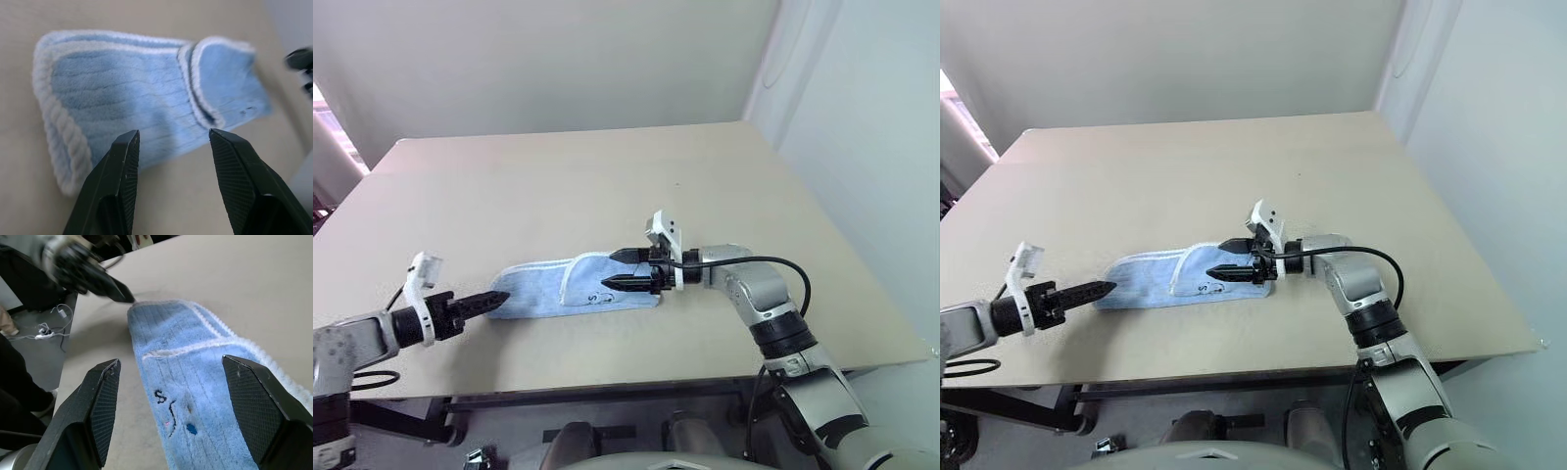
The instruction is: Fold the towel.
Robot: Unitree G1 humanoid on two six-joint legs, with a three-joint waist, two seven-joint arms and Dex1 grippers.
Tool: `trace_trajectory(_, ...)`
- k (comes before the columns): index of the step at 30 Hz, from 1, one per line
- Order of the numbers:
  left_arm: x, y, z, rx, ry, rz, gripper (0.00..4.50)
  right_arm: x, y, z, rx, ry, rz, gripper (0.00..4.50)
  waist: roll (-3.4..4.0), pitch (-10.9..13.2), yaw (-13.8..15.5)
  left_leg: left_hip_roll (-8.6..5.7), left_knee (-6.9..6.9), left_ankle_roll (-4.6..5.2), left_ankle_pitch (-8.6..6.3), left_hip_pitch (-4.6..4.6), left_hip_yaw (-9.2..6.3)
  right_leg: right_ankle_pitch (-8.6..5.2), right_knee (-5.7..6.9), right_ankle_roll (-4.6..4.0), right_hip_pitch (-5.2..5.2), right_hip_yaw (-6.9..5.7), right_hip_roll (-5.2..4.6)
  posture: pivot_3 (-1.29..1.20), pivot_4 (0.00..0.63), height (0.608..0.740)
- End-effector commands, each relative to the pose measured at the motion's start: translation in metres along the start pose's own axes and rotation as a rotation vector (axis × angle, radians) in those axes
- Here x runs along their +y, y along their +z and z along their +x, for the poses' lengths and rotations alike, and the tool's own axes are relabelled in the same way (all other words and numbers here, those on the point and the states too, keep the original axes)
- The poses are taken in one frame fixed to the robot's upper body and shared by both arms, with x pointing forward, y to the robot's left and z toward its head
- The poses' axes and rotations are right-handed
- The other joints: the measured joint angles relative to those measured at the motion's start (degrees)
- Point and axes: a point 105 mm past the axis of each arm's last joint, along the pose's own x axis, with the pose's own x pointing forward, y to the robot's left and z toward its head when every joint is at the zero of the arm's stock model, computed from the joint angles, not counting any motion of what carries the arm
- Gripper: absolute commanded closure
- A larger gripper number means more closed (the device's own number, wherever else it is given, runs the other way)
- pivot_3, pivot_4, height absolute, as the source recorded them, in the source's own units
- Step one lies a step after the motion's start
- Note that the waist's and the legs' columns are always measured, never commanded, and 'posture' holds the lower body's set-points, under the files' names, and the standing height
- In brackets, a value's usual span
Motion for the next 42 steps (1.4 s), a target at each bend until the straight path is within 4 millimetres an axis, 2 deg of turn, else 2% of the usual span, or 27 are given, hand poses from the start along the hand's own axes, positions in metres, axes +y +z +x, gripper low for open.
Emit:
trace_trajectory(1, -0.019, -0.005, -0.004, 0.001, -0.068, -0.05, 2.13, 0.002, 0.009, 0.004, -0.027, 0.012, -0.025, 1.05, 0.01, 0.0, -0.1, -0.02, 0.0, 0.0, 0.0, 0.0, 0.01, 0.0, -0.02, 0.01, 0.02, 0.01, -0.03, 0.0, 0.0, 0.731)
trace_trajectory(4, -0.023, -0.022, 0.003, -0.009, -0.085, -0.127, 2.13, 0.001, 0.006, 0.007, -0.032, 0.0, -0.017, 1.05, 0.01, 0.0, -0.1, -0.02, -0.01, -0.01, 0.0, 0.02, 0.04, 0.0, -0.05, 0.0, 0.04, 0.02, -0.05, 0.0, 0.0, 0.731)
trace_trajectory(7, -0.017, -0.032, 0.01, -0.029, -0.051, -0.185, 2.13, 0.0, 0.005, 0.007, -0.033, -0.003, -0.018, 1.05, -0.1, 0.0, 0.0, 0.0, -0.02, -0.02, 0.01, 0.03, -0.01, 0.0, -0.02, 0.0, 0.03, 0.01, 0.0, 0.0, 0.0, 0.731)
trace_trajectory(13, -0.01, -0.04, 0.018, -0.089, -0.013, -0.263, 2.13, -0.006, 0.003, 0.001, -0.02, -0.028, -0.027, 1.05, -0.17, 0.0, 0.0, -0.02, 0.0, -0.1, 0.03, 0.08, 0.01, 0.0, -0.04, -0.01, 0.08, 0.02, -0.01, 0.0, 0.0, 0.731)
trace_trajectory(28, 0.024, -0.024, 0.001, -0.263, 0.128, -0.398, 2.13, -0.008, 0.002, 0.001, -0.015, -0.04, -0.039, 1.05, -0.17, 0.0, -0.1, -0.02, -0.03, -0.16, -0.01, 0.07, 0.04, -0.01, -0.08, -0.03, 0.05, 0.02, -0.02, 0.0, 0.0, 0.731)
trace_trajectory(35, 0.028, -0.033, 0.004, -0.251, 0.123, -0.483, 2.13, -0.01, 0.001, 0.0, -0.005, -0.047, -0.044, 1.05, -0.16, 0.0, -0.1, -0.02, -0.03, -0.21, -0.04, 0.07, 0.04, -0.01, -0.1, -0.03, 0.07, 0.02, -0.02, 0.0, 0.0, 0.731)
trace_trajectory(42, 0.022, -0.041, 0.004, -0.235, 0.084, -0.525, 2.13, -0.012, -0.001, -0.001, 0.01, -0.051, -0.049, 1.05, -0.16, 0.0, -0.2, -0.02, -0.04, -0.22, -0.05, 0.08, 0.05, -0.01, -0.1, -0.03, 0.07, 0.02, -0.02, 0.0, 0.0, 0.731)
